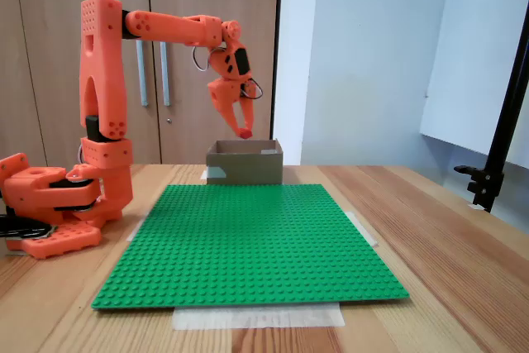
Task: Pick the red lego block and put it in the box.
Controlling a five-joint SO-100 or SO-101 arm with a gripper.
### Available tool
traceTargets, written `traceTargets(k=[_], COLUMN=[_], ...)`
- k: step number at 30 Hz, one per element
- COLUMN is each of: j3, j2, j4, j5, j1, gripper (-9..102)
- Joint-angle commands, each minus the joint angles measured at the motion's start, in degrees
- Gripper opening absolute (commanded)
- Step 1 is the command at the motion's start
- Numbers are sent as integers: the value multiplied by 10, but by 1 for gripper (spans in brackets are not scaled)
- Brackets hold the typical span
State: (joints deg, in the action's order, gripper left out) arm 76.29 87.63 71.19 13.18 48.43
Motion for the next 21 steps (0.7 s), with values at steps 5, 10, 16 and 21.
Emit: traceTargets(k=[5,10,16,21], j3=[-28,-27,-27,-25], j2=[-4,-4,-4,2], j4=[-13,-15,-14,-15], j5=[-10,-11,-15,-18], j1=[1,1,1,2], gripper=[6,7,7,11])
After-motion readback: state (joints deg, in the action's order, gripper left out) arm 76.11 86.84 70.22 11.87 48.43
